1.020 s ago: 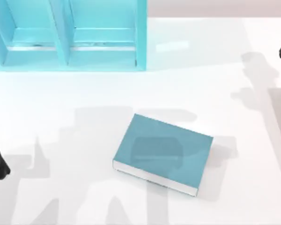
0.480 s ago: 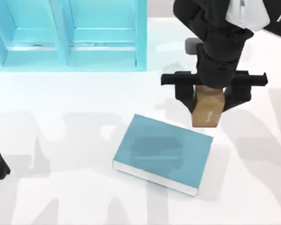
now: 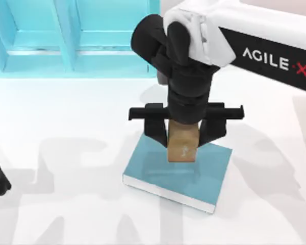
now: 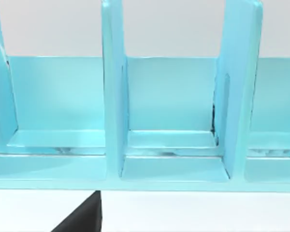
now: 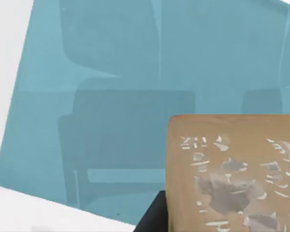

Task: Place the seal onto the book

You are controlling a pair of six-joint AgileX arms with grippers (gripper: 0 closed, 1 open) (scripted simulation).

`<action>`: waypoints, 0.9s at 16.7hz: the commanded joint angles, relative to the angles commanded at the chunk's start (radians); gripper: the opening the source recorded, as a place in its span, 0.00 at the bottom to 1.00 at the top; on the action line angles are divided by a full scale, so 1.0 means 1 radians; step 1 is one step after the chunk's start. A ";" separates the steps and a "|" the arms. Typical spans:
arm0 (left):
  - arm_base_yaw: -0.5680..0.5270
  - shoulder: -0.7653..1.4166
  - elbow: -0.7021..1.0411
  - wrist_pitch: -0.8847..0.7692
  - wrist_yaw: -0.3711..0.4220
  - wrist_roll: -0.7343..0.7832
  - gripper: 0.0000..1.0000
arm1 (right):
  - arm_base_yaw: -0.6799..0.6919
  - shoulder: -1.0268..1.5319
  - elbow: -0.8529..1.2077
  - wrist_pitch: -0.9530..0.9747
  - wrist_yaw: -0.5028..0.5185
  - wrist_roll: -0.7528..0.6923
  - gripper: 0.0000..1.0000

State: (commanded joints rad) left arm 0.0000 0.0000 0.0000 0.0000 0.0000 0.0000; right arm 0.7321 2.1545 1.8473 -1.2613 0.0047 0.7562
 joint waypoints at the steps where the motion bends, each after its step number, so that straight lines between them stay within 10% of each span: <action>1: 0.000 0.000 0.000 0.000 0.000 0.000 1.00 | 0.000 0.000 0.000 0.000 0.000 0.000 0.00; 9: 0.000 0.000 0.000 0.000 0.000 0.000 1.00 | 0.000 -0.001 0.017 -0.019 0.000 0.000 0.00; 15: 0.000 0.000 0.000 0.000 0.000 0.000 1.00 | 0.000 -0.001 0.017 -0.019 0.000 0.000 0.45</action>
State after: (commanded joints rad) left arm 0.0000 0.0000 0.0000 0.0000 0.0000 0.0000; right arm 0.7319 2.1530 1.8648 -1.2802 0.0047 0.7559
